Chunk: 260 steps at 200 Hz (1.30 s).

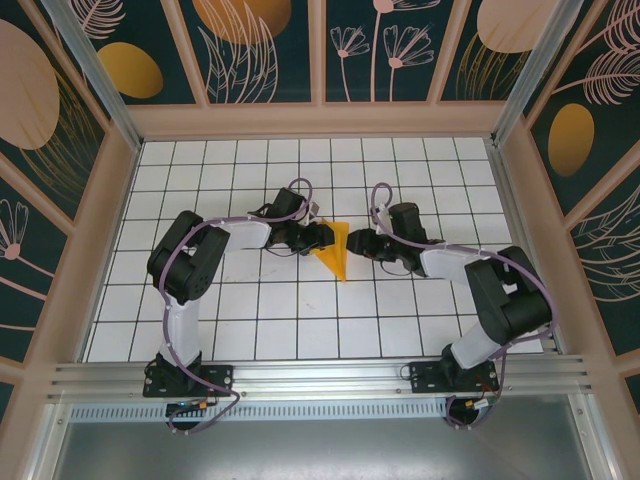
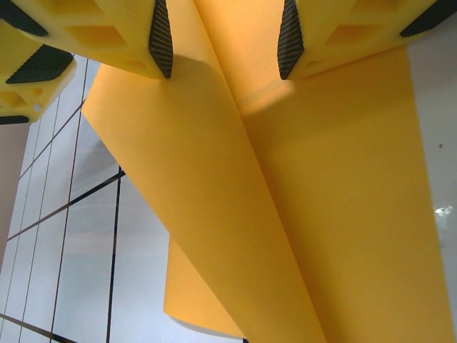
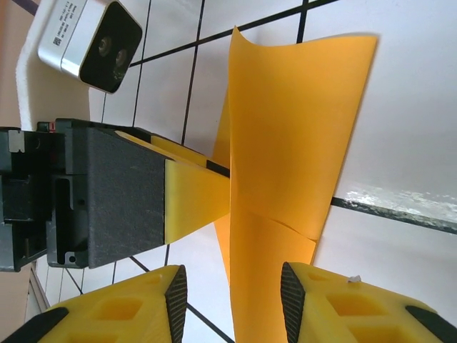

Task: Fold a paper plane with a square sheet of paper (fold left side to right side)
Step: Fourth fold the wing at the center of the table.

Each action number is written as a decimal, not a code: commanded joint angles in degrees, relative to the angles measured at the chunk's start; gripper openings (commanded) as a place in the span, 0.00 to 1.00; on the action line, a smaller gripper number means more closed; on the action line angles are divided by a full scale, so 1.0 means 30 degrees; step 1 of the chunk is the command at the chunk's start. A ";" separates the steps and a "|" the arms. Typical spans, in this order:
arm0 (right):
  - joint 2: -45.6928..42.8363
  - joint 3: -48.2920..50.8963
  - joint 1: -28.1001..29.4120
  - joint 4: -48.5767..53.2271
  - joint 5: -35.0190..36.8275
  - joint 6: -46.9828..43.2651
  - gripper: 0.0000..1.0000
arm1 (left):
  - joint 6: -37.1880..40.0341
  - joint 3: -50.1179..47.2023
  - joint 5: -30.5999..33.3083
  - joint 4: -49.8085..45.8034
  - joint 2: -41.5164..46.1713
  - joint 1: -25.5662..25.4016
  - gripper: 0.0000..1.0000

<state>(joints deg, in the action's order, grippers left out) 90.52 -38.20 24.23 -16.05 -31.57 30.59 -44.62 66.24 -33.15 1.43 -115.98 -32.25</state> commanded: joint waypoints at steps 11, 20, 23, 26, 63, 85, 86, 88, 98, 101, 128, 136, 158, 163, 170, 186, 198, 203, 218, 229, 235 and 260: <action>0.0970 -0.0712 0.0400 0.0235 -0.0215 -0.0030 0.43 | 0.0697 -0.0137 0.1297 -0.0687 -0.1166 -0.0100 0.46; 0.1181 -0.0744 0.0557 0.0164 -0.0184 0.0026 0.43 | 0.0699 -0.0150 0.1323 -0.0702 -0.1166 -0.0113 0.46; 0.1270 -0.0785 0.0606 0.0133 -0.0164 0.0050 0.43 | 0.0720 -0.0160 0.1308 -0.0736 -0.1169 -0.0096 0.46; 0.1329 -0.0794 0.0626 0.0121 -0.0128 0.0071 0.43 | 0.0712 -0.0139 0.1309 -0.0722 -0.1152 -0.0102 0.46; 0.1739 -0.1149 0.0629 -0.0390 -0.0294 0.0497 0.41 | 0.0732 -0.0114 0.1341 -0.0770 -0.1097 -0.0113 0.46; 0.1924 -0.1555 0.0460 -0.0420 -0.0537 0.0578 0.38 | 0.0707 -0.0107 0.1348 -0.0797 -0.1097 -0.0103 0.46; 0.1945 -0.1555 0.0437 -0.0420 -0.0544 0.0581 0.38 | 0.0715 -0.0107 0.1335 -0.0798 -0.1096 -0.0096 0.46; 0.1960 -0.1604 0.0429 -0.0442 -0.0585 0.0584 0.38 | 0.0721 -0.0107 0.1340 -0.0799 -0.1080 -0.0106 0.46; 0.2154 -0.1760 0.0391 -0.0477 -0.0707 0.0586 0.37 | 0.0723 -0.0121 0.1344 -0.0805 -0.1095 -0.0097 0.46; 0.2241 -0.1809 0.0369 -0.0479 -0.0760 0.0563 0.37 | 0.0723 -0.0108 0.1351 -0.0804 -0.1095 -0.0105 0.46; 0.2915 -0.2249 0.0365 -0.0570 -0.1004 0.0643 0.35 | 0.0730 -0.0166 0.1367 -0.0800 -0.0995 -0.0095 0.46; 0.3038 -0.2361 0.0361 -0.0567 -0.0990 0.0644 0.34 | 0.0730 -0.0194 0.1352 -0.0781 -0.1007 -0.0117 0.46; 0.3419 -0.2717 0.0362 -0.0569 -0.1040 0.0672 0.31 | 0.0751 -0.0209 0.1352 -0.0770 -0.1035 -0.0104 0.46; 0.3503 -0.2799 0.0361 -0.0567 -0.1071 0.0671 0.30 | 0.0731 -0.0198 0.1329 -0.0770 -0.1034 -0.0110 0.46; 0.3643 -0.2894 0.0362 -0.0516 -0.1105 0.0645 0.28 | 0.0714 -0.0220 0.1326 -0.0770 -0.1036 -0.0119 0.46; 0.3846 -0.3018 0.0363 -0.0341 -0.1106 0.0563 0.21 | 0.0695 -0.0253 0.1353 -0.0751 -0.1007 -0.0108 0.46; 0.3894 -0.2950 0.0361 -0.0276 -0.1056 0.0482 0.16 | 0.0697 -0.0262 0.1363 -0.0744 -0.1007 -0.0097 0.46; 0.3898 -0.2887 0.0361 -0.0246 -0.1023 0.0446 0.14 | 0.0694 -0.0282 0.1352 -0.0741 -0.1007 -0.0107 0.46; 0.3873 -0.2727 0.0332 -0.0157 -0.0918 0.0353 0.09 | 0.0706 -0.0285 0.1354 -0.0736 -0.1007 -0.0108 0.46; 0.3876 -0.2594 0.0332 -0.0044 -0.0775 0.0267 0.06 | 0.0722 -0.0282 0.1388 -0.0733 -0.1007 -0.0114 0.46; 0.3892 -0.2512 0.0336 0.0004 -0.0716 0.0220 0.05 | 0.0716 -0.0290 0.1374 -0.0722 -0.1009 -0.0104 0.46; 0.3955 -0.2246 0.0304 0.0302 -0.0281 0.0058 0.04 | 0.0720 -0.0282 0.1353 -0.0712 -0.1032 -0.0111 0.46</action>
<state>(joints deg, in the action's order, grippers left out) 101.45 -45.65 25.54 -16.12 -33.28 31.86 -44.62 66.24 -32.97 1.32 -115.98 -32.27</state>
